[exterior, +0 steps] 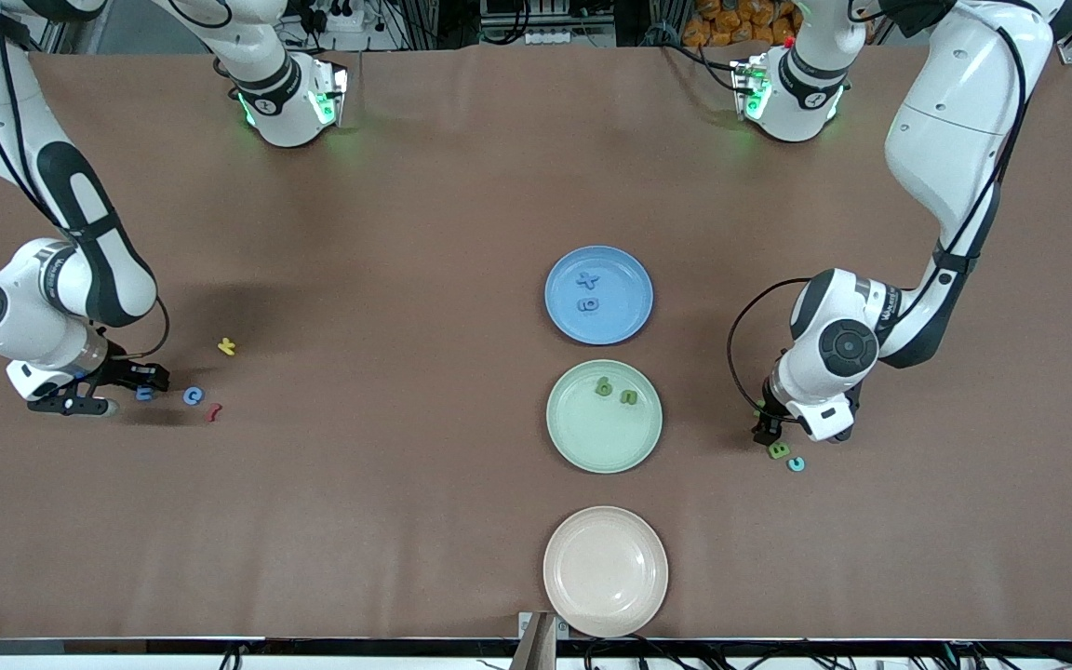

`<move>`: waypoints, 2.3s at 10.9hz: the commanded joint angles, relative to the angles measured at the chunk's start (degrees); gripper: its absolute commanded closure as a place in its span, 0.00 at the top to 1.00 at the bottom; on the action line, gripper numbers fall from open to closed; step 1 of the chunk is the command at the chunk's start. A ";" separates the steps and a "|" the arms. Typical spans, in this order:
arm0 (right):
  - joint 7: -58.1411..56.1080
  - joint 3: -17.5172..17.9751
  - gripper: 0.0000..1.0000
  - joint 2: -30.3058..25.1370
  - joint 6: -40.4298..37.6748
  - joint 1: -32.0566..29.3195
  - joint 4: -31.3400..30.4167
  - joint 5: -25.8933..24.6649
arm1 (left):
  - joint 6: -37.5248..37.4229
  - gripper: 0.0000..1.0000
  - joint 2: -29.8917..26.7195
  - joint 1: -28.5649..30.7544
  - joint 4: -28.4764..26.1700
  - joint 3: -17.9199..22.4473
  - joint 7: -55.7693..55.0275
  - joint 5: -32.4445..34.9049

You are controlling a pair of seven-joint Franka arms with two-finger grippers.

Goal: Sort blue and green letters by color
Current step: 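Grasp the blue m with the right gripper while the left gripper grasps green N, then carry the m to the blue plate while the left gripper drops the N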

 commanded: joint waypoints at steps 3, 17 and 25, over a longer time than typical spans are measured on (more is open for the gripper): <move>5.76 0.11 0.36 -0.33 -0.01 1.23 0.03 0.21 | 0.50 0.00 0.51 0.27 0.42 0.05 -2.21 1.68; 5.76 0.19 0.00 -10.17 -13.89 7.89 1.17 0.22 | 0.59 0.00 -1.25 -0.61 4.64 -8.37 -9.25 0.71; 28.56 0.11 0.00 -12.02 -16.89 33.44 1.61 11.03 | 7.88 0.71 1.83 -7.55 8.50 -11.47 -11.99 0.80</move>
